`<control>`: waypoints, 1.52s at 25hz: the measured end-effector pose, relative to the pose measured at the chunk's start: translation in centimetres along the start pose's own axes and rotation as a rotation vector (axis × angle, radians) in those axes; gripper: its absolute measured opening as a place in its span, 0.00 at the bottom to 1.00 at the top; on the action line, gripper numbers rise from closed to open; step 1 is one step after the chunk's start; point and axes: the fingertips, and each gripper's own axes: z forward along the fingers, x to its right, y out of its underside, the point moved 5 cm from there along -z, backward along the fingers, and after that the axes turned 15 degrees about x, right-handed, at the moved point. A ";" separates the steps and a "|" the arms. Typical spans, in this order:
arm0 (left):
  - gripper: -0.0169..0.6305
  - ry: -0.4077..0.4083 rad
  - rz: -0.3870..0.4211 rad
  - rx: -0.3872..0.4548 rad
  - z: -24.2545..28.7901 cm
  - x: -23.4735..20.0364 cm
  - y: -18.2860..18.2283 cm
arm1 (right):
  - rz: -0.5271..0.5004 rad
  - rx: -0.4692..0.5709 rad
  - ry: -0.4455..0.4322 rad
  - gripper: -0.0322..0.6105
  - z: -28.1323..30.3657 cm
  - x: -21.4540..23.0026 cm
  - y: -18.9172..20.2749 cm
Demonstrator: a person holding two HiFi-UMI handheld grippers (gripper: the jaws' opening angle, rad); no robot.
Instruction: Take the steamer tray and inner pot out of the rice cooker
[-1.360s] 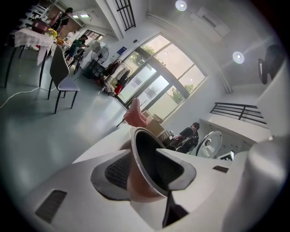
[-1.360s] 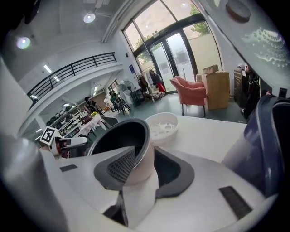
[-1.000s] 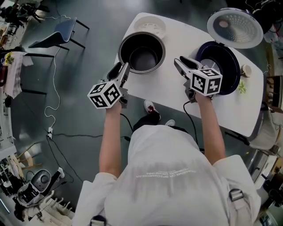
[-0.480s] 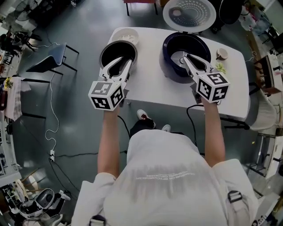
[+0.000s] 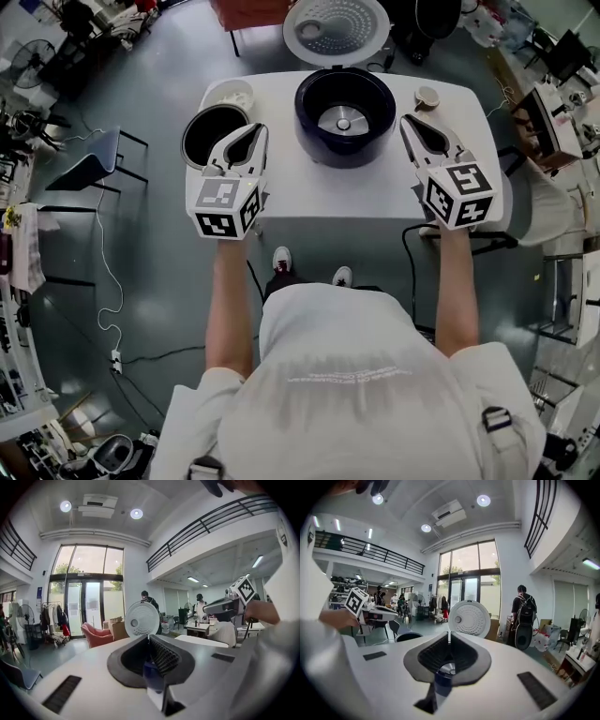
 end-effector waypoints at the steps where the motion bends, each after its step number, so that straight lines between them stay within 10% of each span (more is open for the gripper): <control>1: 0.06 0.005 0.012 0.006 0.0 0.1 -0.4 | -0.018 0.004 0.004 0.11 -0.3 -0.1 -0.6; 18: 0.05 0.176 0.099 0.139 -2.4 0.1 -7.3 | -0.109 0.092 0.092 0.10 -3.3 -6.4 -5.9; 38: 0.05 0.227 0.131 0.137 -3.2 0.4 -7.2 | -0.136 0.081 0.109 0.09 -3.8 -8.4 -5.9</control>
